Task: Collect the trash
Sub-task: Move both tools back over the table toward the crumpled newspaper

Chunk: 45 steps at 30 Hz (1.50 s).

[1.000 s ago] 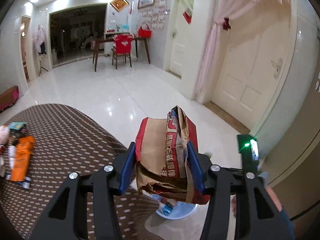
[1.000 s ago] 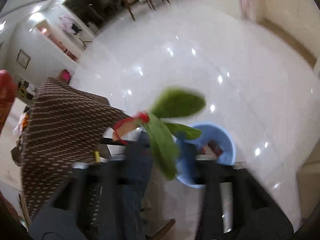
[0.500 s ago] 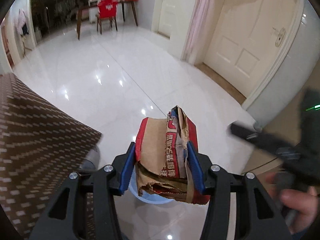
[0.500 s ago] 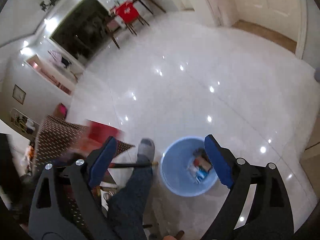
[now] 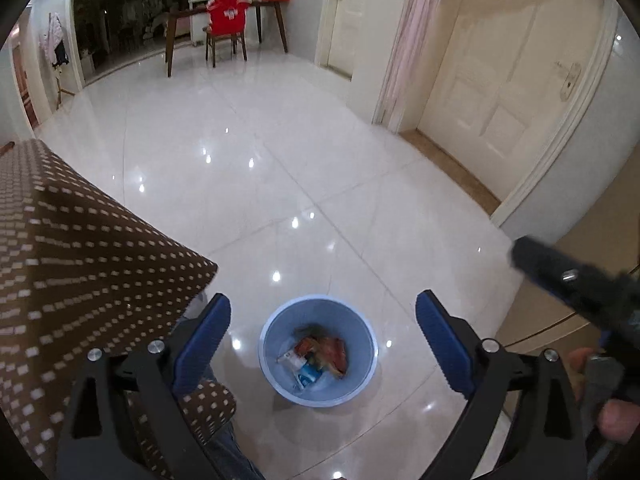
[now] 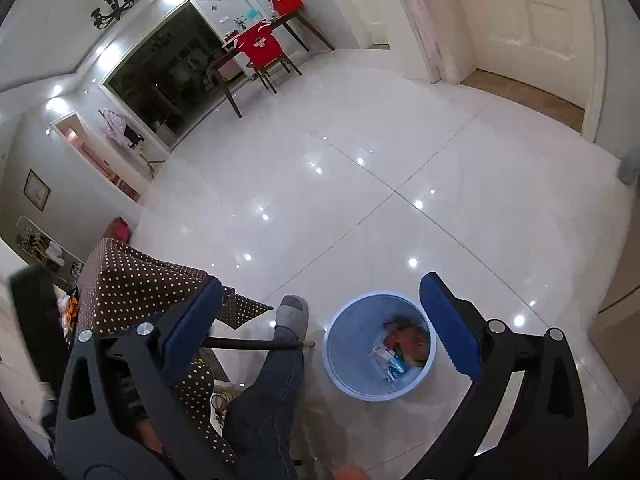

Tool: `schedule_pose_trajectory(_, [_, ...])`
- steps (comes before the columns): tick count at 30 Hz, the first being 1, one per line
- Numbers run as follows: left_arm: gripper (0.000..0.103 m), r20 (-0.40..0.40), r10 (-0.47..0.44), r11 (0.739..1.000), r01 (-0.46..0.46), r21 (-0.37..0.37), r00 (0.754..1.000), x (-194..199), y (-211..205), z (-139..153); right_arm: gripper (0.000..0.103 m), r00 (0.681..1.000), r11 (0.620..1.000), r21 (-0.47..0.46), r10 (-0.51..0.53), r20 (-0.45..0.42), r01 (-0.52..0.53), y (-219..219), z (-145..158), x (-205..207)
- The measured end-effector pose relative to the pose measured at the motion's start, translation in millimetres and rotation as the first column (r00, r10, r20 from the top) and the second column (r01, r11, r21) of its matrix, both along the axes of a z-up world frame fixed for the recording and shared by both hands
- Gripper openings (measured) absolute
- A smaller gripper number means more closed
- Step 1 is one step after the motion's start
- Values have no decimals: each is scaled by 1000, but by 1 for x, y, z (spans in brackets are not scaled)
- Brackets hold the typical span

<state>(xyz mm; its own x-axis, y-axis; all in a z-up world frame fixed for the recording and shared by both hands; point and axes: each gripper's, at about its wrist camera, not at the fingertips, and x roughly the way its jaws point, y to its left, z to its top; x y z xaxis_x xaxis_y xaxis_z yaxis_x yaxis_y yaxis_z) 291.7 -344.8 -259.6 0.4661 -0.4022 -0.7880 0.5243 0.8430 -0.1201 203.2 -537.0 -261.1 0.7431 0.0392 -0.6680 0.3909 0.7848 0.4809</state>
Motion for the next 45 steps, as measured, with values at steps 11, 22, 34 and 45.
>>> schedule_pose_trajectory(11, [95, 167, -6, 995, 22, -94, 986, -46, 43, 86, 97, 997, 999, -51, 18, 71, -15, 40, 45, -7])
schedule_pose_trajectory(22, [96, 281, 70, 987, -25, -161, 957, -71, 116, 132, 97, 986, 988, -124, 105, 130, -89, 105, 93, 4])
schedule_pose_trajectory(34, [96, 378, 224, 970, -166, -180, 898, -81, 222, 155, 97, 954, 953, -204, 258, 151, -226, 201, 127, 34])
schedule_pose_trajectory(45, [96, 404, 352, 936, -318, -149, 845, -79, 326, 148, 97, 894, 886, -243, 431, 120, -394, 308, 132, 74])
